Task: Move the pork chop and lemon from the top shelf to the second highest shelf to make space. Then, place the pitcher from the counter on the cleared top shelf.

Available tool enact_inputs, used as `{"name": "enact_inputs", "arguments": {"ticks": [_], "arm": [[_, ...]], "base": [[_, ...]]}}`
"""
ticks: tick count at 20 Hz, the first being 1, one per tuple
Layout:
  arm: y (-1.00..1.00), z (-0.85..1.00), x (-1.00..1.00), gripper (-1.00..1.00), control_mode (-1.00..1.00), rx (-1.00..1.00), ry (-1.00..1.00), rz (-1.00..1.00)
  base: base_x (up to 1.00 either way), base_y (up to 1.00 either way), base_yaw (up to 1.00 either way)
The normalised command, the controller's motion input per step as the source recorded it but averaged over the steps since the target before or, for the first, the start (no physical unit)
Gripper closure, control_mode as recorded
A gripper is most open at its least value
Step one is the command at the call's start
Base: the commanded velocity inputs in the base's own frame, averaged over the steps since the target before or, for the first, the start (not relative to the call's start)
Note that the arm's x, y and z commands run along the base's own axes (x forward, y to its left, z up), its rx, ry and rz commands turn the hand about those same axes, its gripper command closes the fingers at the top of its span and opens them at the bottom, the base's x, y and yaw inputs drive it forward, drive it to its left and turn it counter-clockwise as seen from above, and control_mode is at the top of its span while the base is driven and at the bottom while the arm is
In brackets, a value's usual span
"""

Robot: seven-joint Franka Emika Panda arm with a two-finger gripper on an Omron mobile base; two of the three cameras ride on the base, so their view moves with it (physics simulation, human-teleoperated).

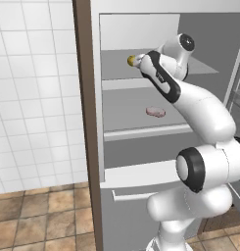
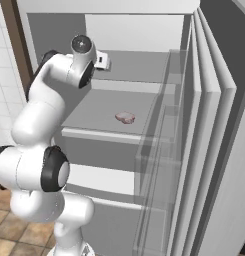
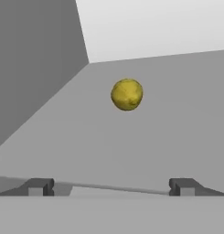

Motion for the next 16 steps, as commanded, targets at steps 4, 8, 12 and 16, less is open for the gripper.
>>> {"name": "enact_inputs", "arguments": {"ticks": [4, 8, 12, 16], "arm": [[0.00, -0.04, 0.62, -1.00, -1.00, 0.00, 0.00, 0.00], [0.00, 0.00, 0.62, -1.00, -1.00, 0.00, 0.04, 0.00], [0.00, 0.00, 0.54, -1.00, -1.00, 0.00, 0.05, 0.00], [0.01, 0.00, 0.52, -1.00, -1.00, 0.00, 0.06, 0.00]], "base": [[0.00, 0.00, 0.00], [0.00, 0.00, 0.00], [0.00, 0.00, 0.00], [0.00, 0.00, 0.00]]}}
